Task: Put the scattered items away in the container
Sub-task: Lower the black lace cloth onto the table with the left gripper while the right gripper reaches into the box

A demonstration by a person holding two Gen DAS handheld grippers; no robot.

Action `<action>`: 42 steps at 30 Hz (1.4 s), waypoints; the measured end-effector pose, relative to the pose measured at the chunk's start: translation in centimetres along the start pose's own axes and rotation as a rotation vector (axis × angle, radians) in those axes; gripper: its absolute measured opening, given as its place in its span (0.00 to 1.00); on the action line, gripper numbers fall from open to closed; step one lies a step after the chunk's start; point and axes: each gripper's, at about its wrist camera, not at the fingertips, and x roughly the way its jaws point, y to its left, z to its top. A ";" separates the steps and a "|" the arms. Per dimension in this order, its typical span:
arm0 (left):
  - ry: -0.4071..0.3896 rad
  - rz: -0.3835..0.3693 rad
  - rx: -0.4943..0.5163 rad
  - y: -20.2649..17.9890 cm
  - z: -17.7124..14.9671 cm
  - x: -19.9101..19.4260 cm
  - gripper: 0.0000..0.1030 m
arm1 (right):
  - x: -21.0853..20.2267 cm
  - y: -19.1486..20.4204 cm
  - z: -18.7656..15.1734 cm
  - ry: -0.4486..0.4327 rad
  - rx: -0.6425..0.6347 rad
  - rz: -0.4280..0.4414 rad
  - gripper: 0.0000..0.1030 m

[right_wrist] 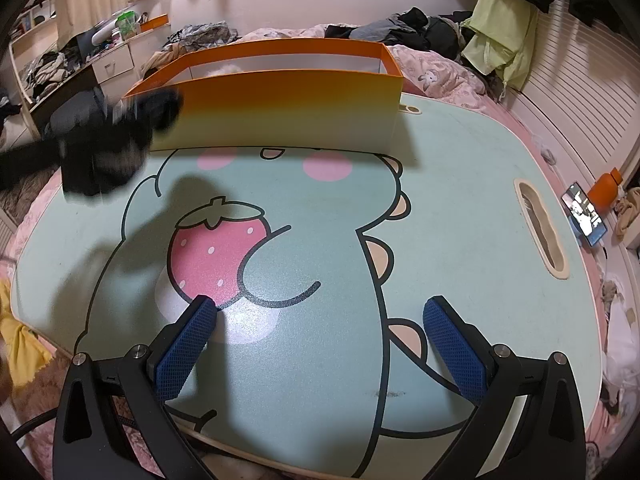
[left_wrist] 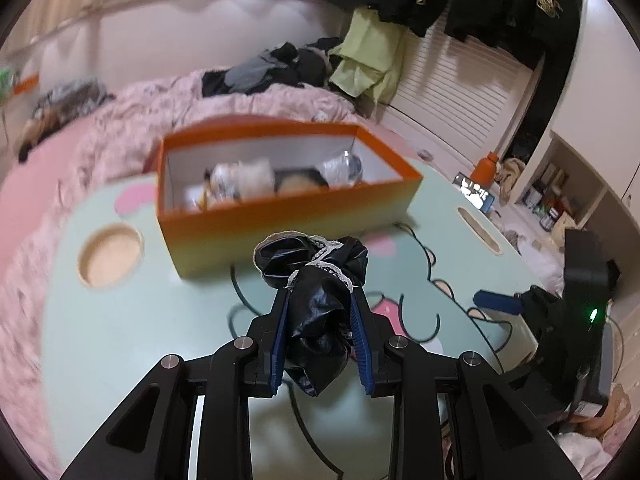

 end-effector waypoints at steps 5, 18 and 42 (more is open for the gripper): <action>-0.055 0.058 -0.067 0.2 -2.2 0.9 0.74 | 0.0 0.2 0.0 0.000 0.000 -0.001 1.00; -0.185 0.121 -0.139 1.1 -4.6 -1.4 0.82 | -3.7 -1.7 4.0 -0.124 0.058 0.073 1.00; -0.317 0.238 -0.349 5.7 -5.9 -4.3 0.82 | 9.8 8.2 19.0 0.198 -0.078 0.236 0.24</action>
